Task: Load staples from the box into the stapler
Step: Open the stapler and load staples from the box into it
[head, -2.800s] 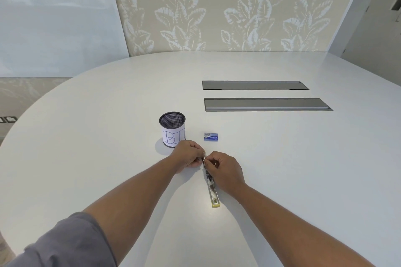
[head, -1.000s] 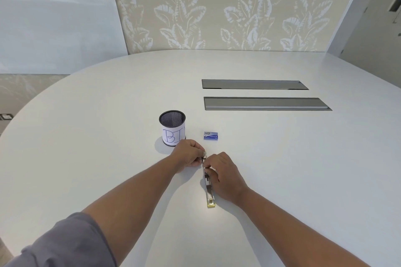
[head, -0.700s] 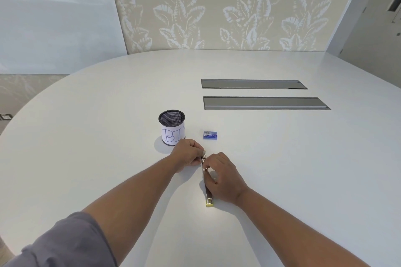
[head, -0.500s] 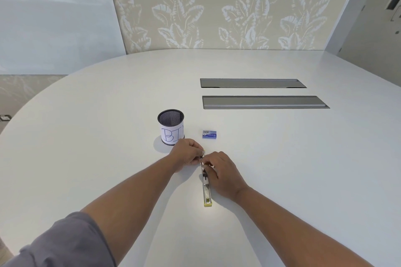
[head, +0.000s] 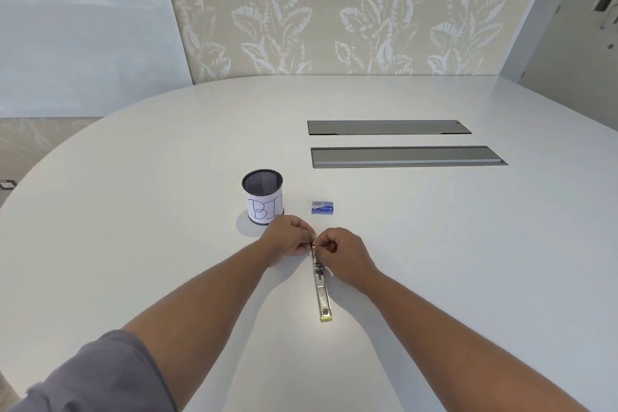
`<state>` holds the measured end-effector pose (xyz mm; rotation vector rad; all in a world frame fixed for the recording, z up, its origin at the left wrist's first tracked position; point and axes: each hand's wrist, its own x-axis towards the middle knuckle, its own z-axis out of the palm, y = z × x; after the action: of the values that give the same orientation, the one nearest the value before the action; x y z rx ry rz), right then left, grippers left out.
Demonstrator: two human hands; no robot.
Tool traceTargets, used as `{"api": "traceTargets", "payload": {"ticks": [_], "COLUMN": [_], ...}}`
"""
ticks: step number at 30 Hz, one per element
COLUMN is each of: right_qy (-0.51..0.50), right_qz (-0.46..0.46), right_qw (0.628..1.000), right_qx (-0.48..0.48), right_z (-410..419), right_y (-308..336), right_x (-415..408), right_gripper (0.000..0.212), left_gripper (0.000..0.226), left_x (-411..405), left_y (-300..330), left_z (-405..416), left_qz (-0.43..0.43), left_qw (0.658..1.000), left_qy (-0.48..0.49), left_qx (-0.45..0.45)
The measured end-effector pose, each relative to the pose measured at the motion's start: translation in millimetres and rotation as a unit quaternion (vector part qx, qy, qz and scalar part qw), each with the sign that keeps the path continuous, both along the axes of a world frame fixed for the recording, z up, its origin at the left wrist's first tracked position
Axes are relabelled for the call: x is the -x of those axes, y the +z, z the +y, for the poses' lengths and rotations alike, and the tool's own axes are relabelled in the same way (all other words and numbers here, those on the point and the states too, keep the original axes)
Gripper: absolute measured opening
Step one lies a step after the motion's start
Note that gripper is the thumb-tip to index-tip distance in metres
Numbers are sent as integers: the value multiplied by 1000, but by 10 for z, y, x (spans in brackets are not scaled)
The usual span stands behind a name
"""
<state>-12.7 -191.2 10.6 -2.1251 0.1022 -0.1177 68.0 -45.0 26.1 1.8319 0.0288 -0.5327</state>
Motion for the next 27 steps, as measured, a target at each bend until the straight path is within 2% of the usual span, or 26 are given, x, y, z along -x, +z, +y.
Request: {"api": "traceTargets", "payload": {"ticks": [2,7,19,27], "right_qy": [-15,-49,-75,-87], "right_qz": [15,41,55,92], "right_qw": [999,997,996,992], "right_qx": [-24,-47,-15,-9], "right_z": [9,20,59,67], "right_y": [1,11,9,57], "right_x": [-9,-64,-143,-253], "right_gripper": [11,9,5,11], "left_gripper": [18,18,13,11], "left_x": [4,22,46,42], "left_y": [5,18,29,36], "left_z": [3,10,15,17], "left_qz": [-2,0,-8,-14], "left_qw": [1000,1000,1000,1000], "left_qy": [0,-1,-6,-15], "left_qx": [-1,5,13,9]}}
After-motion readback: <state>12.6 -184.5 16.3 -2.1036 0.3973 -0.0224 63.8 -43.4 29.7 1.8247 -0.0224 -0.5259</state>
